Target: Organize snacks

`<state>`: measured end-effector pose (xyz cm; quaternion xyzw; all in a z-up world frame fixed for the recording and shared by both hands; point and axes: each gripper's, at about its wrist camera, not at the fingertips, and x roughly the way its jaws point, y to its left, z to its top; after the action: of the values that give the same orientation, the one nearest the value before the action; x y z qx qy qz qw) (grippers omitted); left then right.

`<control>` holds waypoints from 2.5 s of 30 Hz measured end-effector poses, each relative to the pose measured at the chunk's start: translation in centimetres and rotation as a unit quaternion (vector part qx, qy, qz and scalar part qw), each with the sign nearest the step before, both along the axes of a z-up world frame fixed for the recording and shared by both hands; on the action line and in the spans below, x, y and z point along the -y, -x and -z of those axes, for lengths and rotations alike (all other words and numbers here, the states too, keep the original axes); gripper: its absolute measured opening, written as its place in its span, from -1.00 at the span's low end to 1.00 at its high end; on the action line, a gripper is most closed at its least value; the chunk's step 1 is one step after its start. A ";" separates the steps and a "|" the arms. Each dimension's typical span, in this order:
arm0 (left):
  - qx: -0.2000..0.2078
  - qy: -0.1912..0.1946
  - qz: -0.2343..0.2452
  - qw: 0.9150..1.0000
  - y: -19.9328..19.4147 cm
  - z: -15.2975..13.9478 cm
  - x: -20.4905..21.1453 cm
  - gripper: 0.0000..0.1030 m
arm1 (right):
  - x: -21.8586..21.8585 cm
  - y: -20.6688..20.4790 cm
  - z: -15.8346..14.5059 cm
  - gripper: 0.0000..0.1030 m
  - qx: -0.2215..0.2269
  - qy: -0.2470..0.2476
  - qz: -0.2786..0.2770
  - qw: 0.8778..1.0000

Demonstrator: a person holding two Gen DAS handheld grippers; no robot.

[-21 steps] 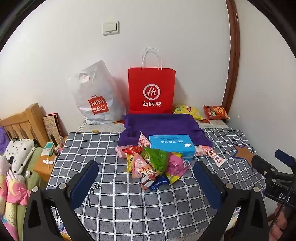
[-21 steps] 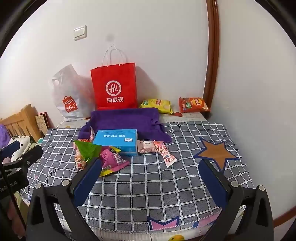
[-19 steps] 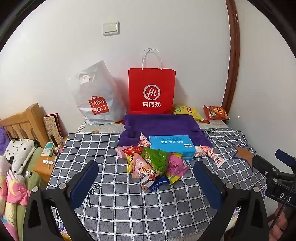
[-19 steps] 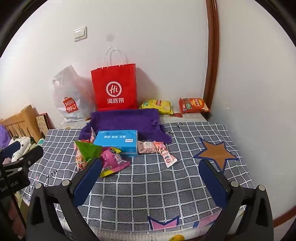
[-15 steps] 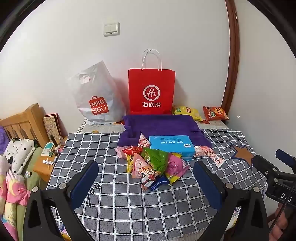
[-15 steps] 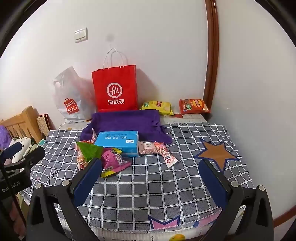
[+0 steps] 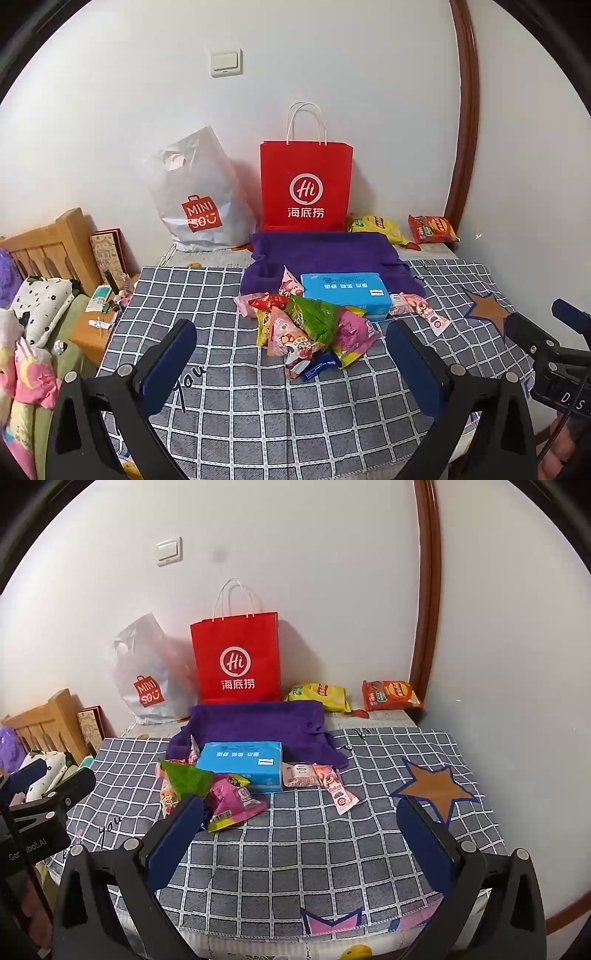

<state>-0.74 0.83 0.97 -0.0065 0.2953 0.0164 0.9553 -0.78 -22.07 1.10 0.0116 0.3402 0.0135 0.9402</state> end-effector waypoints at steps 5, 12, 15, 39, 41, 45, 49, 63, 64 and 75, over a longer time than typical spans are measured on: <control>0.000 0.000 0.000 1.000 0.0 -0.3 -0.2 1.00 | 0.1 0.0 -0.1 0.99 0.001 0.000 -0.002 1.000; 0.003 -0.002 0.003 1.000 0.0 -0.2 0.1 1.00 | 0.2 0.2 -0.1 0.99 0.002 -0.002 0.000 1.000; 0.002 0.000 0.003 1.000 -0.3 -0.4 -0.1 1.00 | 0.2 0.3 -0.2 0.99 0.003 -0.002 0.000 1.000; 0.004 -0.001 -0.002 1.000 0.3 0.2 0.4 1.00 | 0.0 0.2 0.0 0.99 0.005 -0.007 -0.009 1.000; 0.004 0.003 -0.001 1.000 0.2 0.3 0.2 1.00 | 0.0 0.1 0.0 0.99 0.004 -0.004 -0.006 1.000; 0.003 0.008 0.002 1.000 0.2 0.5 0.0 1.00 | 0.1 0.1 0.2 0.99 0.000 -0.013 -0.007 1.000; 0.004 0.013 0.002 1.000 0.3 0.6 -0.7 1.00 | -0.4 -0.1 0.6 0.99 -0.005 -0.018 -0.015 1.000; 0.008 0.025 -0.005 1.000 0.5 0.3 -1.8 1.00 | 0.3 -0.3 0.6 0.99 0.002 -0.032 -0.013 0.999; 0.010 0.024 -0.003 1.000 0.6 0.3 -1.8 1.00 | 0.0 -0.5 0.7 0.99 0.003 -0.033 -0.020 0.999; 0.016 0.032 0.011 0.999 1.0 0.0 -1.6 1.00 | -2.1 -0.1 0.3 0.99 0.021 -0.008 -0.044 0.999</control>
<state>-1.75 2.41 0.99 -0.0340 0.2799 -0.0039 0.9594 -0.72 -19.99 0.84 0.0043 0.3206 0.0576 0.9455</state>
